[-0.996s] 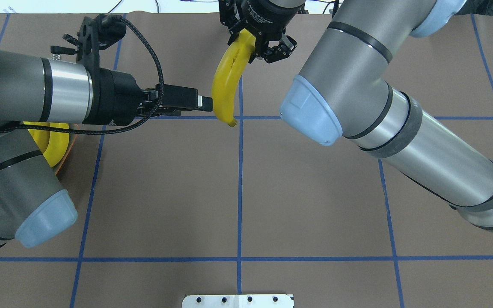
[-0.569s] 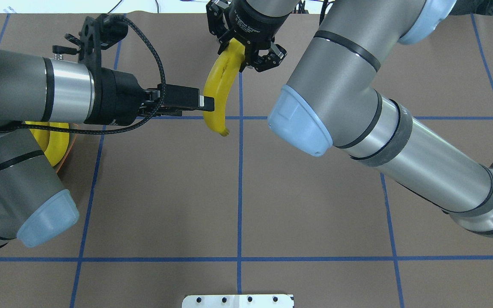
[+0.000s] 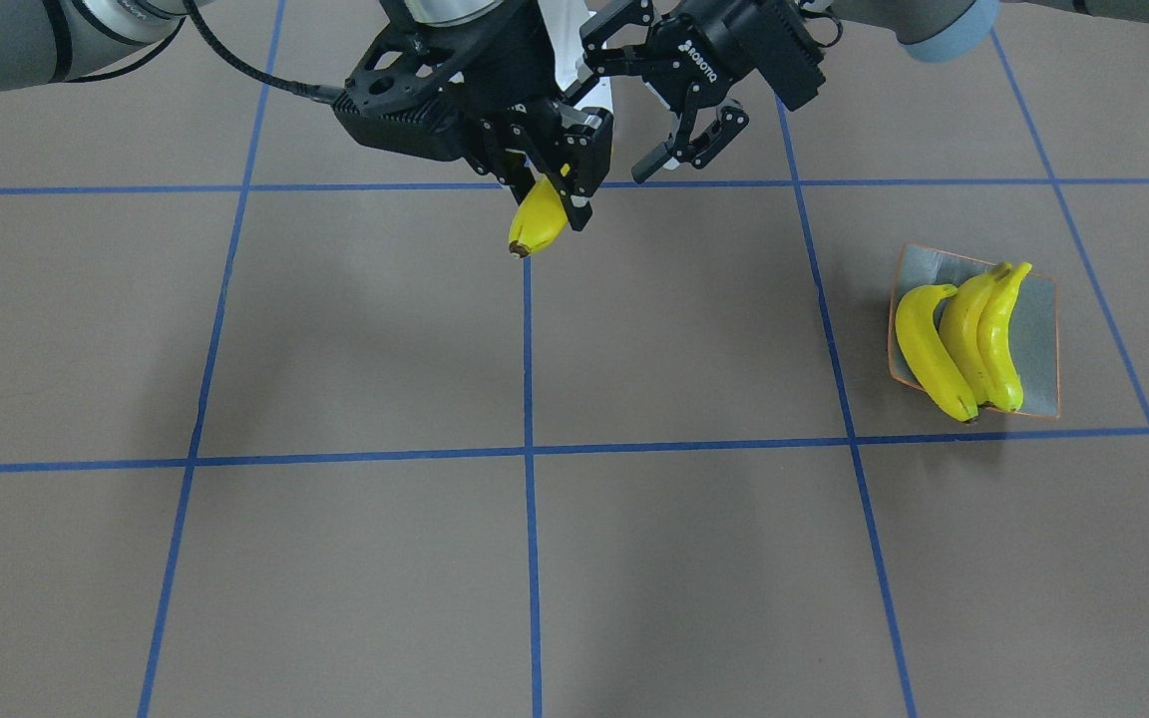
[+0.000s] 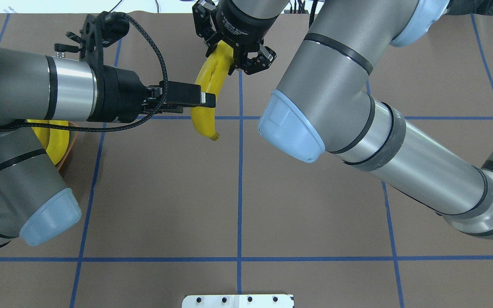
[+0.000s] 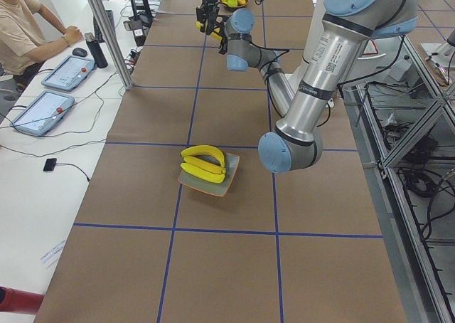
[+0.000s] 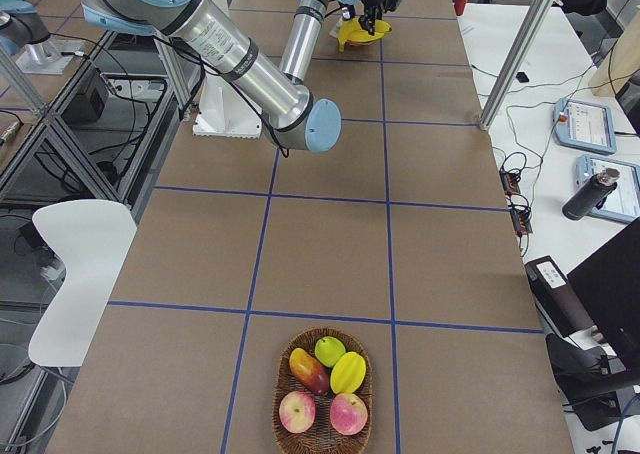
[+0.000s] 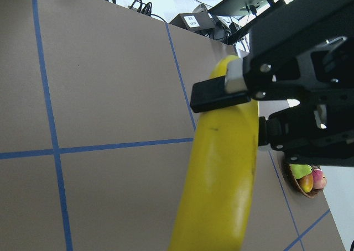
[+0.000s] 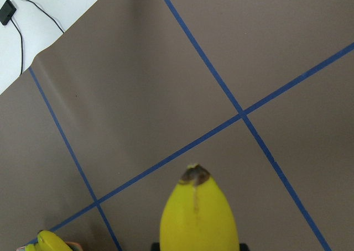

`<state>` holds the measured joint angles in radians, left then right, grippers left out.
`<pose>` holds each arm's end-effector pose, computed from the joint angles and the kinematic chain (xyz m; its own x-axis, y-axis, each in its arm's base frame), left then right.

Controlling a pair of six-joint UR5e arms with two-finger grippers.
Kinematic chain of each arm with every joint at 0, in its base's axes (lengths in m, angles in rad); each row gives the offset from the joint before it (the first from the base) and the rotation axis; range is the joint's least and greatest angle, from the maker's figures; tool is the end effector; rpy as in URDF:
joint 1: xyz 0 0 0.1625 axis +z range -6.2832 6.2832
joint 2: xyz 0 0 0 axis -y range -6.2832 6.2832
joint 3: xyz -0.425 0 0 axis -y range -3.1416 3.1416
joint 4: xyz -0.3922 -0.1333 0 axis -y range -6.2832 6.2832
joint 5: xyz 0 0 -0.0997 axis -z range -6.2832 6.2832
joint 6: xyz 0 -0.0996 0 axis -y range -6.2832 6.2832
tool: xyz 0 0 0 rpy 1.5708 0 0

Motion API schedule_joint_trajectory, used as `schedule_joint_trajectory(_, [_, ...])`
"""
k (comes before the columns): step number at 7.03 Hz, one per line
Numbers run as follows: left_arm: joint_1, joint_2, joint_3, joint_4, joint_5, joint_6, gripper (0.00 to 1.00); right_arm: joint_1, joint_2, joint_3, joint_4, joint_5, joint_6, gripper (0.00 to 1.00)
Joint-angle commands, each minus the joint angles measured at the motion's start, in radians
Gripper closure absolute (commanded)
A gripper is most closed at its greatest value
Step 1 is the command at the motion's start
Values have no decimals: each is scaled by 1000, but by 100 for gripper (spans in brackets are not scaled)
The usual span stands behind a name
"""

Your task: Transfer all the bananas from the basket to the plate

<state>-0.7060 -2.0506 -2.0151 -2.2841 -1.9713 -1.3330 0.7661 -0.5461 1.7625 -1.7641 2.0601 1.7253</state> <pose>0.3324 -0.4076 0.1209 0.0218 0.2665 -0.9636 0.3049 0.9161 0.2603 -0.3913 -0.4965 -0.0239 0.3211 0.4974 0.8059 -0.3767 0.8478 -0.3732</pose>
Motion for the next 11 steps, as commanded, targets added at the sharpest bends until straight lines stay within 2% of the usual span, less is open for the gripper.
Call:
schedule_joint_trajectory(1, [0,-2,2,0,9,0,36,-2,8,2,0,0,-9,100])
schedule_joint_trajectory(2, [0,-5,2,-2,6,0,47,-2,12,2,0,0,-10,100])
schedule_joint_trajectory(6, [0,-13,1,-8,6,-2,49,-8,15,3,2,-2,-12,100])
schedule_joint_trajectory(7, [0,-13,1,-8,6,-3,80,-8,14,6,3,-2,-51,69])
schedule_joint_trajectory(8, [0,-13,2,-6,6,-3,100,-8,12,8,2,-8,-102,1])
schedule_joint_trajectory(11, [0,-5,4,-3,5,-3,100,-2,-11,49,2,-11,-142,0])
